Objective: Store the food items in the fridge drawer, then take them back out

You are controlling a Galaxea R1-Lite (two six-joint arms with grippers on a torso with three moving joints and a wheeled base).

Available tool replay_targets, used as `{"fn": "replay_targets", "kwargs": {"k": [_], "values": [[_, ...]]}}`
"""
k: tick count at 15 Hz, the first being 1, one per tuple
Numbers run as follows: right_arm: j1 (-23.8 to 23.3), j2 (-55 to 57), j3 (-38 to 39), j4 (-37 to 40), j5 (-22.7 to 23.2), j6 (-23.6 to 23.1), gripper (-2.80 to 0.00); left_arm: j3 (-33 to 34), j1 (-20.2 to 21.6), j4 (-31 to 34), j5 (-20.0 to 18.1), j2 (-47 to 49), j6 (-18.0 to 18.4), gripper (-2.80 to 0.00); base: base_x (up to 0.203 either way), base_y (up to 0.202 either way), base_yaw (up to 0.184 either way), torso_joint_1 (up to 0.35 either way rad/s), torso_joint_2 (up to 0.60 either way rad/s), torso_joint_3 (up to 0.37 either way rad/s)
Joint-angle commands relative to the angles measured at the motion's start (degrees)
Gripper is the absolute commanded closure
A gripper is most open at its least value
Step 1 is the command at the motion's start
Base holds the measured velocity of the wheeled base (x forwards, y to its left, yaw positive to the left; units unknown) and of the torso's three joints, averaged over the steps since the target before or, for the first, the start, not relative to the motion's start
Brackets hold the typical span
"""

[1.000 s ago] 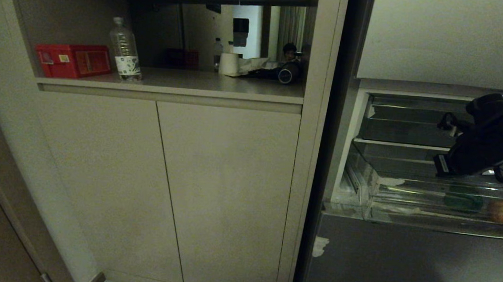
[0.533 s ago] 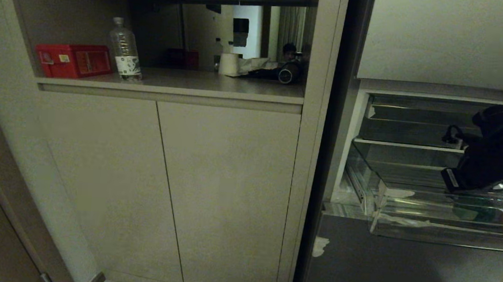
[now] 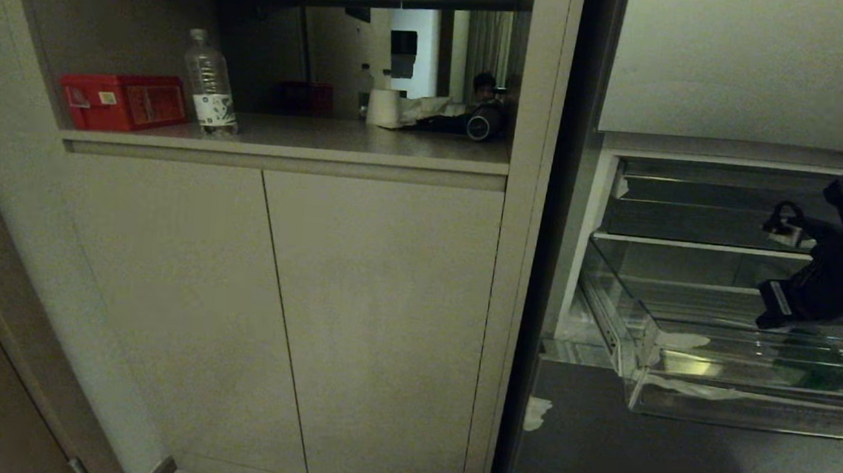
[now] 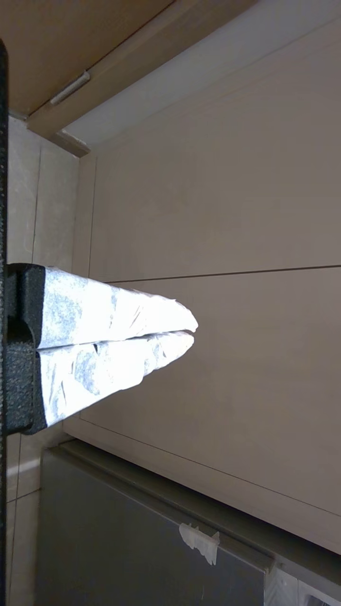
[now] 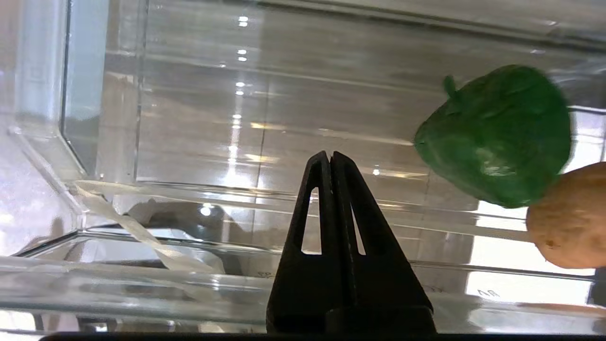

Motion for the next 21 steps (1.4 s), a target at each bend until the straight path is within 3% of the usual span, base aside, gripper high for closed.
{"fn": "replay_targets", "kwargs": {"k": [1,18,21], "values": [[-0.09,-0.78,0.17,0.12,-0.28,-0.35,0.00,-0.04,0.00,0.03,0.02,0.01,-0.03,0.00,0.000,0.000,0.000,0.000,0.00,0.000],[-1.26,-12.04,12.55,-0.09,0.01,-0.47,0.00,-0.04,0.00,0.03,0.02,0.01,-0.03,0.00,0.000,0.000,0.000,0.000,0.00,0.000],[-1.60,-12.24,13.11,-7.60,1.55,0.74,0.00,0.05,0.00,0.03,0.02,0.01,-0.03,0.00,0.000,0.000,0.000,0.000,0.00,0.000]]}}
